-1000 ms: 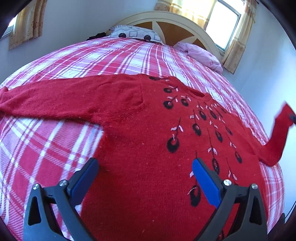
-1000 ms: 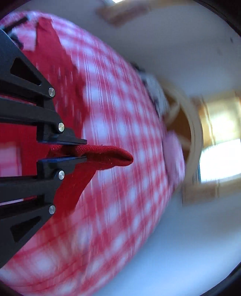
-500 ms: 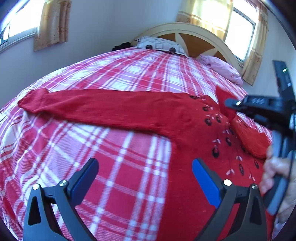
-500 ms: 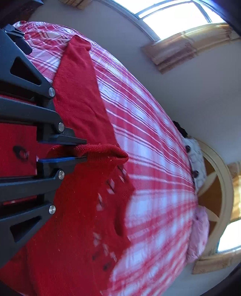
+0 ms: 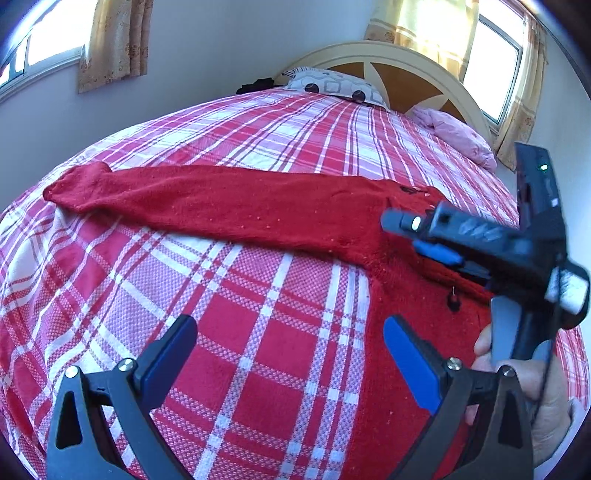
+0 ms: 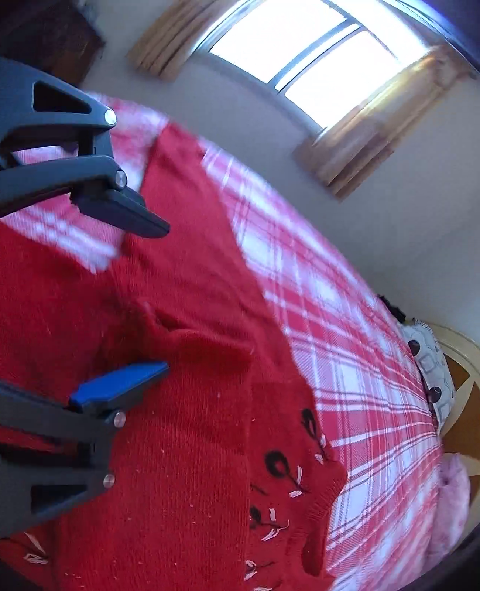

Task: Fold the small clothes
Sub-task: 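Grasp a red sweater sleeve cuff with the right gripper and fold it across the body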

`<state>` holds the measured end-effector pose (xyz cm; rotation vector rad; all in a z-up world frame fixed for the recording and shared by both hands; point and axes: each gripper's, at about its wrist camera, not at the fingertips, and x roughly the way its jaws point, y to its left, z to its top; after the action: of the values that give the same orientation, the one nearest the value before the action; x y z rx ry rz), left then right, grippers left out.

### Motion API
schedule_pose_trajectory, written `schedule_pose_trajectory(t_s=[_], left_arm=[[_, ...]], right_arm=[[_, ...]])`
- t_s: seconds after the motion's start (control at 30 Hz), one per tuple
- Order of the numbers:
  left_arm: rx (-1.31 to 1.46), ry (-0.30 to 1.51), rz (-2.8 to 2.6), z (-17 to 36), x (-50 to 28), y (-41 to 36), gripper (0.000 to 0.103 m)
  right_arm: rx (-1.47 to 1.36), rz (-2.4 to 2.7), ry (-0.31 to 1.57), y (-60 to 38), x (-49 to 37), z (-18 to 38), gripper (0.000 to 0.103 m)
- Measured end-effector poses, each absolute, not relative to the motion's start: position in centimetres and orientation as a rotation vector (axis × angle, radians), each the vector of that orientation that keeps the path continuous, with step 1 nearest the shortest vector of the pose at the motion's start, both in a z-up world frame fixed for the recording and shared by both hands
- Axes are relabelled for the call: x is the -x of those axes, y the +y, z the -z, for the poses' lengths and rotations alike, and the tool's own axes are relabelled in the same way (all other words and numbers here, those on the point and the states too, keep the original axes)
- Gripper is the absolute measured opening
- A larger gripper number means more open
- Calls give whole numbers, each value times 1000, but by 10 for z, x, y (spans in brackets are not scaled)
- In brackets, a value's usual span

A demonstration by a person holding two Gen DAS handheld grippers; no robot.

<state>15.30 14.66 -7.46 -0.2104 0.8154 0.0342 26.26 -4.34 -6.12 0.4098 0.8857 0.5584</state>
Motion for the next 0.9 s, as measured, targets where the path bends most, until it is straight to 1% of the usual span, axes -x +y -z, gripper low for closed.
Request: schedule_pose_trajectory(t_s=[0.1, 0.17, 0.23, 0.27, 0.3, 0.33, 0.37, 0.43, 0.5, 0.6, 0.77, 0.9], left_arm=[[198, 803, -29, 69, -155, 144, 103], [184, 798, -18, 66, -157, 140, 103], [166, 791, -10, 63, -160, 136, 103], [150, 787, -3, 60, -163, 131, 103], [136, 782, 3, 57, -167, 127, 103], [128, 776, 8, 55, -170, 124, 103], [117, 766, 15, 51, -174, 119, 103], [91, 738, 37, 42, -184, 105, 103], [52, 724, 46, 37, -197, 88, 103], [9, 726, 49, 38, -220, 63, 103], [-9, 783, 18, 52, -256, 31, 103], [-8, 855, -67, 76, -277, 30, 103]], right_arm=[[-431, -576, 788, -67, -248, 34, 70], [-375, -475, 724, -94, -235, 15, 69], [-302, -325, 702, -129, -225, 5, 68], [-271, -256, 691, -153, -220, 2, 60], [-253, -208, 684, -172, -217, 0, 54], [-239, -158, 686, -190, -214, 0, 43], [-232, -80, 698, -215, -211, 0, 37], [-265, 34, 708, -259, -207, 2, 33], [-329, 145, 715, -302, -201, 8, 32], [-381, 176, 738, -329, -194, 18, 31], [-339, 137, 755, -314, -205, 32, 31], [-304, 137, 832, -305, -216, 64, 31]])
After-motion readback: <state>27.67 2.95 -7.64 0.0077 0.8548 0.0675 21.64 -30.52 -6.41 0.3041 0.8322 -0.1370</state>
